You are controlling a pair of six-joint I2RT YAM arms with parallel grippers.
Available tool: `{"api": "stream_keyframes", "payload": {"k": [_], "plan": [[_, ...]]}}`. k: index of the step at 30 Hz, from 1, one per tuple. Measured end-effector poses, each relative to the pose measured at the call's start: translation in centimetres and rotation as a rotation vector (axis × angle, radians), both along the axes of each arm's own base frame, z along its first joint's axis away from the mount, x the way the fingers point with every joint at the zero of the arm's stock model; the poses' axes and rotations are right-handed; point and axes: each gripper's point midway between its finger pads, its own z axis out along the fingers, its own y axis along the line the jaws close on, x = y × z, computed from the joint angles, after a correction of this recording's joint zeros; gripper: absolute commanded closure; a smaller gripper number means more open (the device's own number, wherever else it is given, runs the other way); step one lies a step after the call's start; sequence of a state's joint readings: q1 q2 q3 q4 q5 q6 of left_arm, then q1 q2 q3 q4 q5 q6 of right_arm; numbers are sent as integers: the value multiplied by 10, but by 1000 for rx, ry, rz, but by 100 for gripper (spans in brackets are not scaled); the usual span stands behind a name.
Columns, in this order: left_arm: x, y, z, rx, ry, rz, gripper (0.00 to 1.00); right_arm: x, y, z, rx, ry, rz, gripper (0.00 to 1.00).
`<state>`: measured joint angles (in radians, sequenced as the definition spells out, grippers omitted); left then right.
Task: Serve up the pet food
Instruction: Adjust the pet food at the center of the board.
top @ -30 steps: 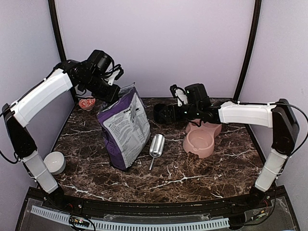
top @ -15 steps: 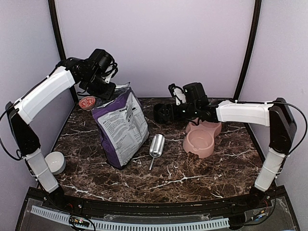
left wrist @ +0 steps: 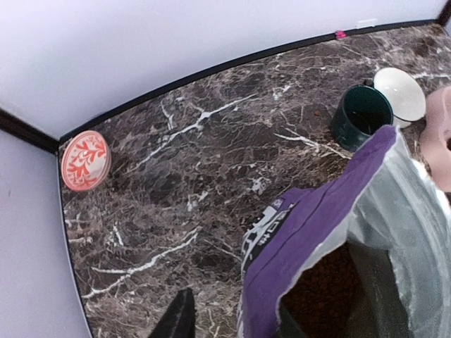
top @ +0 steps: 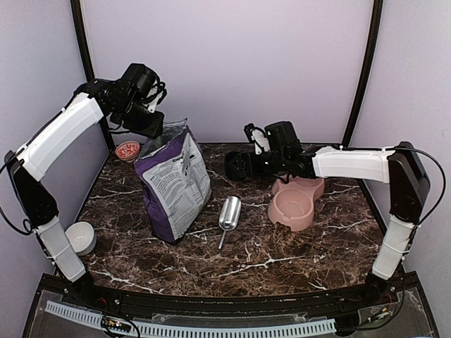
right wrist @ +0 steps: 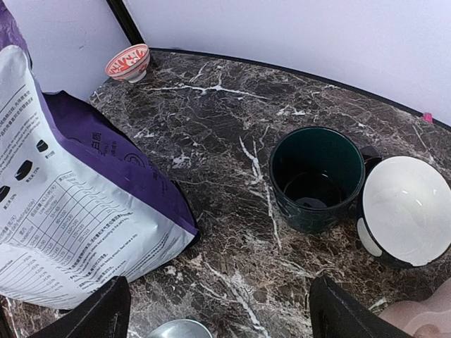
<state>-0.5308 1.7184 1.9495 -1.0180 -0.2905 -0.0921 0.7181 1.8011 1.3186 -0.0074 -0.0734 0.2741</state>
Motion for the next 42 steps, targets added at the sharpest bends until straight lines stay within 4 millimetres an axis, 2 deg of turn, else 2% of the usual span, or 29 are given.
{"api": "stream_keyframes", "payload": {"k": [2, 4, 11, 15, 21, 29, 39, 41, 42], "plan": [[0, -4, 9, -25, -14, -20, 50, 0, 0, -1, -2, 1, 1, 12], [-1, -9, 20, -61, -33, -38, 47, 0, 0, -1, -4, 0, 2, 12], [-18, -36, 73, -254, -96, -174, 38, 2, 1, -15, -20, 17, 2, 12], [-26, -51, 89, -331, -100, -250, 36, 2, 1, -21, -29, 29, 3, 12], [-23, -62, 75, -338, -52, -284, 35, 1, 2, -21, -27, 30, 5, 12], [-3, -86, 22, -335, 87, -304, 36, 1, 3, -20, -21, 34, 8, 12], [-3, -103, 10, -365, 141, -342, 38, -3, 4, -25, -1, 61, 9, 12], [-2, -105, 6, -362, 150, -342, 45, -4, 4, -26, 4, 69, 13, 12], [-2, -105, 5, -360, 153, -340, 55, -5, 5, -26, 7, 71, 13, 12]]}}
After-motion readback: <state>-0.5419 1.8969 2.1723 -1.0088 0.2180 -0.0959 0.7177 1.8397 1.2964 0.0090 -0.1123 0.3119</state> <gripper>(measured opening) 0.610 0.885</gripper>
